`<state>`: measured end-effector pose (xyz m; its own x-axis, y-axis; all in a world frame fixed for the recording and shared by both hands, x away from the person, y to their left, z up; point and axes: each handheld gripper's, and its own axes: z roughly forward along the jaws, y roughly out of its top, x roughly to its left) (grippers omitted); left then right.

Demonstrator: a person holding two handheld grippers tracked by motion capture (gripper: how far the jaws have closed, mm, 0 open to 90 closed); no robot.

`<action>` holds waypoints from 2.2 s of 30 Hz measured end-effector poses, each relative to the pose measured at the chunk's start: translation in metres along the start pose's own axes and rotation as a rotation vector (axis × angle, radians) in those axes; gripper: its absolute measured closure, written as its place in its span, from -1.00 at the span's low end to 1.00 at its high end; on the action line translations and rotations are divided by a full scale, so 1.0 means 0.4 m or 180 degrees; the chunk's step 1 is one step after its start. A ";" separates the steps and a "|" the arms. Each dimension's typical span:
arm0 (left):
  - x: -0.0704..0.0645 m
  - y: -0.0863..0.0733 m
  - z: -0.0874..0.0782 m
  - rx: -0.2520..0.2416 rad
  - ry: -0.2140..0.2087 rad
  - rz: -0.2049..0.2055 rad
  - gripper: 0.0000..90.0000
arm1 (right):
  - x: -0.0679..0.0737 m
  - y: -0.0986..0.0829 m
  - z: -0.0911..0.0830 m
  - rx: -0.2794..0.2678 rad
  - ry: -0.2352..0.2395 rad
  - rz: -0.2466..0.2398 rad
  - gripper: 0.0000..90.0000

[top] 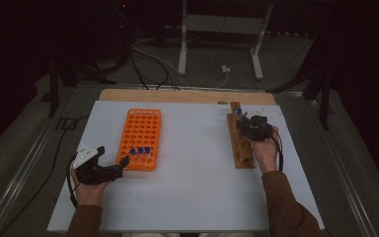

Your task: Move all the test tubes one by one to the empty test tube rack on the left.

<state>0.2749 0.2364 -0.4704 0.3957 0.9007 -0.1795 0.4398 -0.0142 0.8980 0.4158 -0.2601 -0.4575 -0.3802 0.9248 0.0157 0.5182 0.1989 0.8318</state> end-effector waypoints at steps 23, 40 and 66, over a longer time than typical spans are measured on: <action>-0.002 -0.001 0.000 0.0000 -0.0008 -0.0005 -0.99 | 0.008 0.013 -0.022 -0.0206 -0.0035 -0.0030 0.70; -0.002 -0.002 0.002 -0.0004 -0.0014 -0.0020 -0.98 | 0.008 0.026 -0.062 -0.0598 -0.0058 -0.0017 0.70; -0.048 0.039 -0.015 -0.0128 -0.0043 0.0204 -0.98 | 0.066 0.054 -0.153 -0.0758 0.0361 -0.0286 0.70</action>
<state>0.2695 0.2216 -0.4505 0.4329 0.8926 -0.1261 0.3805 -0.0541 0.9232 0.3700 -0.2511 -0.4052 -0.5067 0.8620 -0.0131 0.2889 0.1841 0.9395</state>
